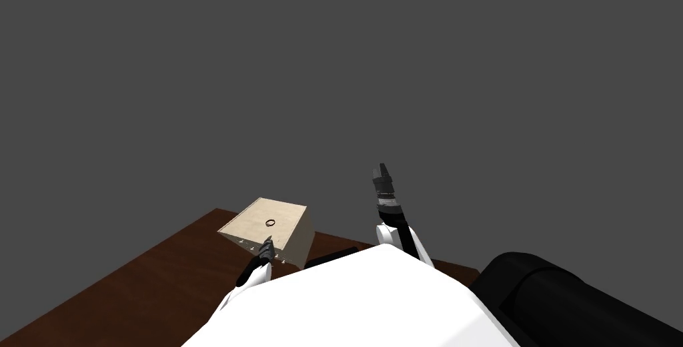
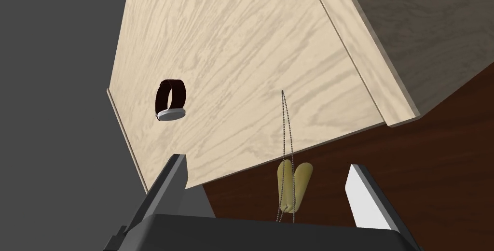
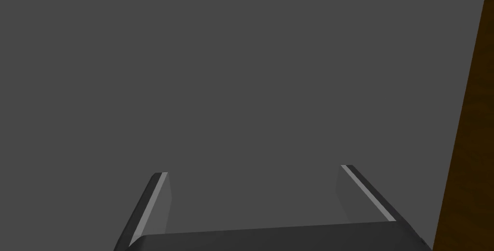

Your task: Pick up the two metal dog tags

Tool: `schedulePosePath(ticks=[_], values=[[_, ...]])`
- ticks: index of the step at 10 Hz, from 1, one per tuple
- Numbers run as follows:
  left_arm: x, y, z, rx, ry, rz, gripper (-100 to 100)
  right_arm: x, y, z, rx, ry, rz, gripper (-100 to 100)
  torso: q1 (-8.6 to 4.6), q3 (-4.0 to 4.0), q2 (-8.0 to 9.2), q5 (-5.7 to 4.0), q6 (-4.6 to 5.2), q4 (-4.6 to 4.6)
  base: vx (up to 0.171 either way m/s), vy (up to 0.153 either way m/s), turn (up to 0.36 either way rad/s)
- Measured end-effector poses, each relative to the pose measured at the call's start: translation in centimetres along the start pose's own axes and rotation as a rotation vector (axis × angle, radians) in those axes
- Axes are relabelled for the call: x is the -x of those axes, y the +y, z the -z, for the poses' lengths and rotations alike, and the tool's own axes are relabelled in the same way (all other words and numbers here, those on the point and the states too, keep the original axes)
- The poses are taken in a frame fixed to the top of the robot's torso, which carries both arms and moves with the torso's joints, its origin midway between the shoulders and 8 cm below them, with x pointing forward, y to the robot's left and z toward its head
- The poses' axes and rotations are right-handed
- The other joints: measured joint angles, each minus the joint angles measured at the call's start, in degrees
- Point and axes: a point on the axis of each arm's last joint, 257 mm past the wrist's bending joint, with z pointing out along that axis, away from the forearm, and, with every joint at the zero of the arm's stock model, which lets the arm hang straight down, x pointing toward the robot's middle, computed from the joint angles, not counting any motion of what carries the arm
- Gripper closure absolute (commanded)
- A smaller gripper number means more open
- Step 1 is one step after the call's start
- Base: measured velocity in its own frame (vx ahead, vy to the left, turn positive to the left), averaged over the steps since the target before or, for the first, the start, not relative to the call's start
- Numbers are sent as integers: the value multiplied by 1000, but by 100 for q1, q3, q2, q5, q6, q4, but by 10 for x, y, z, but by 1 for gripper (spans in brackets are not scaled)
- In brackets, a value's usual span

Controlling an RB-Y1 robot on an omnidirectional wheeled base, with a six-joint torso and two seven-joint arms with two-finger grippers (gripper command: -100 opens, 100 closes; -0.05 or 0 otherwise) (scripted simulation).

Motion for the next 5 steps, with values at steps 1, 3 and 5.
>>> schedulePosePath(ticks=[1, 3, 5], values=[[0, 0, 0, 0, 0, 0, 100, 0, 0, 0, 0, 0, 0, 0, -1, -1, -2, 0, 0, -1, 0, 0, 0], [0, -1, 0, -1, 0, 1, 100, 0, 0, 0, 0, 0, 0, 0, -3, -4, -5, 0, 2, -3, 0, 0, 0], [0, 0, 0, 0, 0, 1, 0, 0, 0, 0, 0, 0, 0, 0, -3, -3, -4, 0, 2, -1, 0, 0, 0]])
